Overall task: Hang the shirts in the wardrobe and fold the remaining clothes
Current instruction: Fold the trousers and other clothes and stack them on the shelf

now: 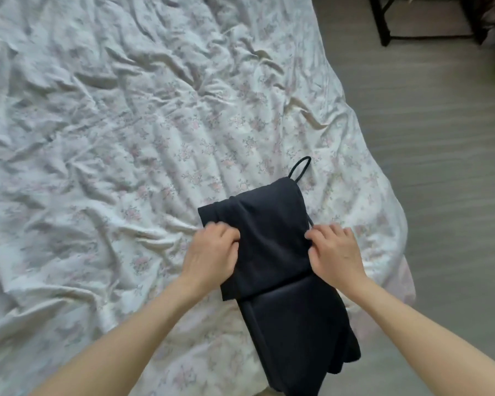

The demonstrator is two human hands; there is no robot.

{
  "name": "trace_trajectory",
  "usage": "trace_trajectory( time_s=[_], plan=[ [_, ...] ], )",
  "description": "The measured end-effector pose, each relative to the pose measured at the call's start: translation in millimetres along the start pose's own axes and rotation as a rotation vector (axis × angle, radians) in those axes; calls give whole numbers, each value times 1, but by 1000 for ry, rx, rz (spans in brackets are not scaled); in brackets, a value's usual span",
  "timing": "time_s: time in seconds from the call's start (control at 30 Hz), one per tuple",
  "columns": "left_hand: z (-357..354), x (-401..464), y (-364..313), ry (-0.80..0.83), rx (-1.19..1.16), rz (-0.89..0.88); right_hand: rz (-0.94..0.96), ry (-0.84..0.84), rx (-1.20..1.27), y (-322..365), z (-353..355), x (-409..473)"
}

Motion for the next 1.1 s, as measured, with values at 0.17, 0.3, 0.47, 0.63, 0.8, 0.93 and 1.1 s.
trace_trajectory(
  time_s=[0.17, 0.3, 0.47, 0.63, 0.8, 0.93, 1.1],
  plan=[
    [-10, 72, 21, 115, 95, 212, 90, 81, 88, 16, -10, 94],
    [-33, 84, 52, 481, -83, 311, 159, 534, 175, 10, -47, 132],
    [-30, 68, 89, 618, -203, 409, 87, 836, 234, -16, -43, 141],
    [-30, 77, 71, 707, -490, 477, 69, 939, 176, -5, -40, 142],
    [-41, 86, 49, 767, -391, 463, 236, 860, -16, 9, -31, 145],
    [-11, 101, 47, 591, -361, 466, 192, 650, 22, 6, -1, 157],
    [77, 129, 46, 176, -133, 392, 171, 204, -2, 17, 53, 196]
  ],
)
Point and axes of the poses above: each hand's wrist, its own x-axis towards the middle knuckle, its own z-axis out of the back of the hand, y = z × x, the point moved 6 cm from there along x, towards the middle knuckle, and after that the axes turned 8 degrees about z, right-handed, at the moved point
